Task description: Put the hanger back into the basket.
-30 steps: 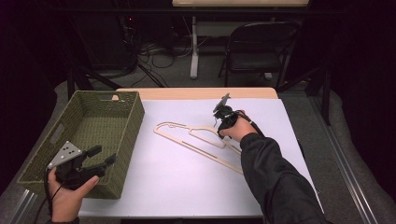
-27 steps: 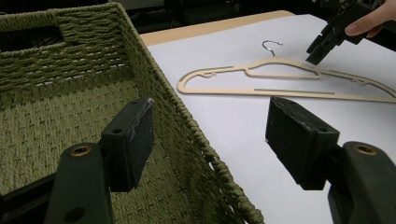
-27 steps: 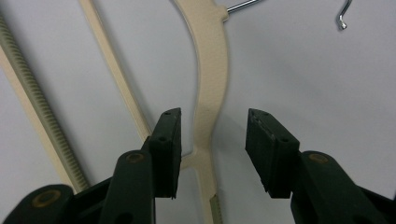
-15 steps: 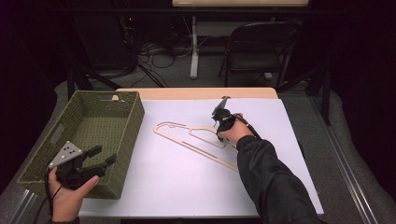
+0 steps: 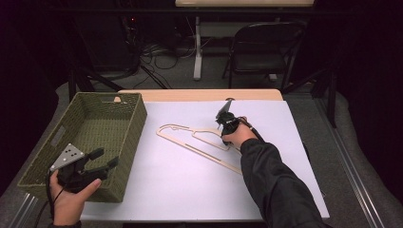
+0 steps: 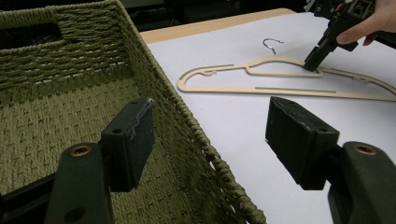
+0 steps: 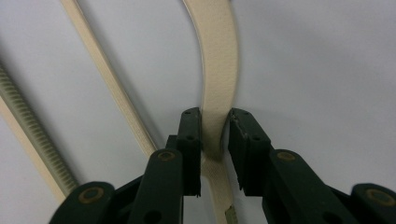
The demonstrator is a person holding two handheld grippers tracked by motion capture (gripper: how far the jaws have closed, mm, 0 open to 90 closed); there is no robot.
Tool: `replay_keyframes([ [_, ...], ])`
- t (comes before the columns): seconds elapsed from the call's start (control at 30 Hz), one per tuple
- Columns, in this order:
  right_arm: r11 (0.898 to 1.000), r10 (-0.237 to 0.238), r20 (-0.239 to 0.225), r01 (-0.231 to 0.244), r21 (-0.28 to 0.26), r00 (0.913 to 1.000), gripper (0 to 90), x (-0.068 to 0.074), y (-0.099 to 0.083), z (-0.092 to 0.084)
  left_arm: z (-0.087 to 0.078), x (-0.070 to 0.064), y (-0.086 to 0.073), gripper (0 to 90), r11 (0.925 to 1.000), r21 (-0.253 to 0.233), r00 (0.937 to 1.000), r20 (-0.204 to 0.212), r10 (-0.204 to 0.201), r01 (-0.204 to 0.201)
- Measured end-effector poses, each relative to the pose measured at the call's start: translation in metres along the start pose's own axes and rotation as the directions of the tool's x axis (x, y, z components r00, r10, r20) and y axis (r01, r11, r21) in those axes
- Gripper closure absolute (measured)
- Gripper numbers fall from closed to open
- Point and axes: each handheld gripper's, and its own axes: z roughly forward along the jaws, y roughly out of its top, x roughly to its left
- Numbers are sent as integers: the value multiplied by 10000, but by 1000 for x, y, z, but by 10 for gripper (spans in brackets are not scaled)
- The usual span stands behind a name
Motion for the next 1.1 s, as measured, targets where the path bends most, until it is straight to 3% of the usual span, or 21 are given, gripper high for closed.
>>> replay_keyframes([
  [0.07, 10000, -31, -45, 31, 34, 10000, 748, 0, 0, 0, 0, 0, 0, 327, 10000, -1, 10000, -4, -2, 2],
  [0.1, 9991, -193, 201, 185, 391, 9996, 750, 1, 1, -2, 0, 0, 0, 327, 10000, 2, 10000, -7, 1, -1],
  [0.17, 10000, 45, 67, -44, -87, 10000, 751, 3, 0, 2, 0, 0, 0, 328, 10000, -4, 10000, -5, 1, -1],
  [0.23, 10000, -3, 123, 3, -8, 9999, 752, 3, 0, 1, 0, 0, 0, 327, 10000, -6, 10000, -7, -1, 1],
  [0.3, 9983, -219, 388, 198, 540, 9990, 757, 3, 2, -2, 0, 0, 0, 328, 10000, -3, 10000, -2, -3, 3],
  [0.5, 9988, 444, 169, -447, 180, 9989, 774, 3, 2, 2, 1, 0, 0, 329, 10000, 8, 10000, 2, -1, 1],
  [0.67, 9966, 705, 167, -711, 404, 9974, 781, 2, 4, 1, 1, 0, 0, 328, 10000, -6, 10000, -11, -12, 12],
  [0.77, 9936, 636, 234, -655, 918, 9977, 783, -1, 6, -2, 0, 1, 0, 328, 10000, -6, 10000, -37, -2, 2],
  [0.8, 9941, 695, 150, -705, 829, 9975, 783, -2, 6, -2, 0, 1, 0, 328, 10000, -4, 10000, -54, -8, 8],
  [0.83, 9950, 963, -132, -959, 268, 9953, 784, -2, 4, 2, 0, 1, 0, 328, 10000, -24, 10000, -39, -15, 15],
  [0.87, 9925, 1053, -86, -1045, 629, 9944, 784, -3, 5, -1, -1, 1, 0, 328, 10000, -30, 10000, -45, -32, 32],
  [0.9, 9936, 618, 110, -626, 944, 9980, 784, -5, 6, -3, -1, 1, 0, 329, 10000, -37, 10000, -49, -33, 33],
  [0.97, 9905, 792, 120, -800, 1117, 9968, 785, -4, 6, -4, -1, 1, 0, 329, 10000, -36, 10000, -53, -34, 34],
  [1.03, 9949, 898, -96, -892, 476, 9959, 785, -4, 4, 0, -1, 1, 0, 329, 10000, -33, 10000, -52, -31, 31],
  [1.1, 9942, 978, -13, -976, 455, 9952, 786, -3, 3, -1, 0, 1, 0, 329, 10000, -28, 10000, -47, -15, 15],
])
